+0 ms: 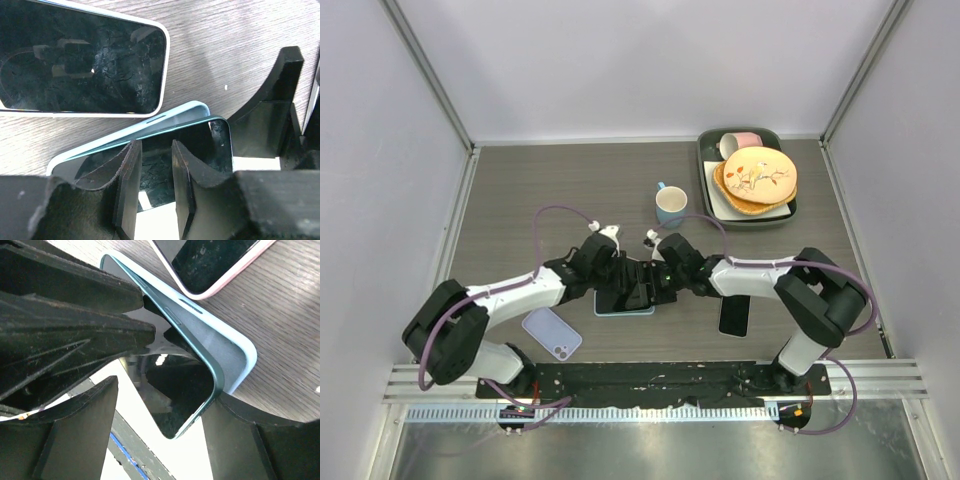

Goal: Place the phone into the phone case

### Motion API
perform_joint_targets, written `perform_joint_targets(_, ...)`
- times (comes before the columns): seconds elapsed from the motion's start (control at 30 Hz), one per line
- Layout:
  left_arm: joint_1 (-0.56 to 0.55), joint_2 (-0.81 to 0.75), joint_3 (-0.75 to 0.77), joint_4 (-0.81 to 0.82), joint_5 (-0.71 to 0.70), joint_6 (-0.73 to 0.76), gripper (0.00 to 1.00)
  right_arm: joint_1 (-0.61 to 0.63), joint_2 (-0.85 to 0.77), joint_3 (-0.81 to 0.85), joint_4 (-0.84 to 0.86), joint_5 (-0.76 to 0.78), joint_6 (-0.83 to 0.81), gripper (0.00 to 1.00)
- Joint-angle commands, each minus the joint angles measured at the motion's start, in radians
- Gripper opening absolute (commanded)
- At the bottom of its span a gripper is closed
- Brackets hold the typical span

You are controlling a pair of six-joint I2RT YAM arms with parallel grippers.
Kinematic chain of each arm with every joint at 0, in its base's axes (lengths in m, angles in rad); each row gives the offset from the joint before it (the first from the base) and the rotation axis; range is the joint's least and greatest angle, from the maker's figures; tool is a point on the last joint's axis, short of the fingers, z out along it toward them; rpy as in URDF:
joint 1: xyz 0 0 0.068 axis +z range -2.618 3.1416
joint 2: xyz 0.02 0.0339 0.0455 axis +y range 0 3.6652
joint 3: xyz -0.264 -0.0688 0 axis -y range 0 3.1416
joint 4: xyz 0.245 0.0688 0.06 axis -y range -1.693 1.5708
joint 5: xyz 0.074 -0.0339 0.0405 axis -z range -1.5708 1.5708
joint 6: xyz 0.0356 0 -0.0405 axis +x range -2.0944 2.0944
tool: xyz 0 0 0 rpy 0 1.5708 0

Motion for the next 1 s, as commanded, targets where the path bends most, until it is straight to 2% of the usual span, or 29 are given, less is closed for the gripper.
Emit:
perform_joint_targets(0.0, -0.015, 0.056, -0.070, -0.058, 0.011, -0.032, 0.34, 0.009, 0.012, -0.040, -0.237, 0.159, -0.111, 0.72)
perform_joint_targets(0.37, -0.015, 0.067, -0.123, -0.060, -0.006, -0.051, 0.31, 0.010, -0.060, 0.005, -0.309, 0.194, -0.142, 0.76)
perform_joint_targets(0.53, -0.016, 0.038, -0.130, -0.069, -0.014, -0.052, 0.29, 0.010, -0.094, 0.009, -0.300, 0.191, -0.147, 0.76)
perform_joint_targets(0.8, -0.015, 0.022, -0.139, -0.080, -0.014, -0.051, 0.27, 0.010, -0.238, 0.052, -0.285, 0.156, -0.160, 0.76)
perform_joint_targets(0.97, -0.016, 0.004, -0.136, -0.081, -0.043, -0.052, 0.26, -0.008, -0.249, 0.055, -0.270, 0.131, -0.148, 0.76)
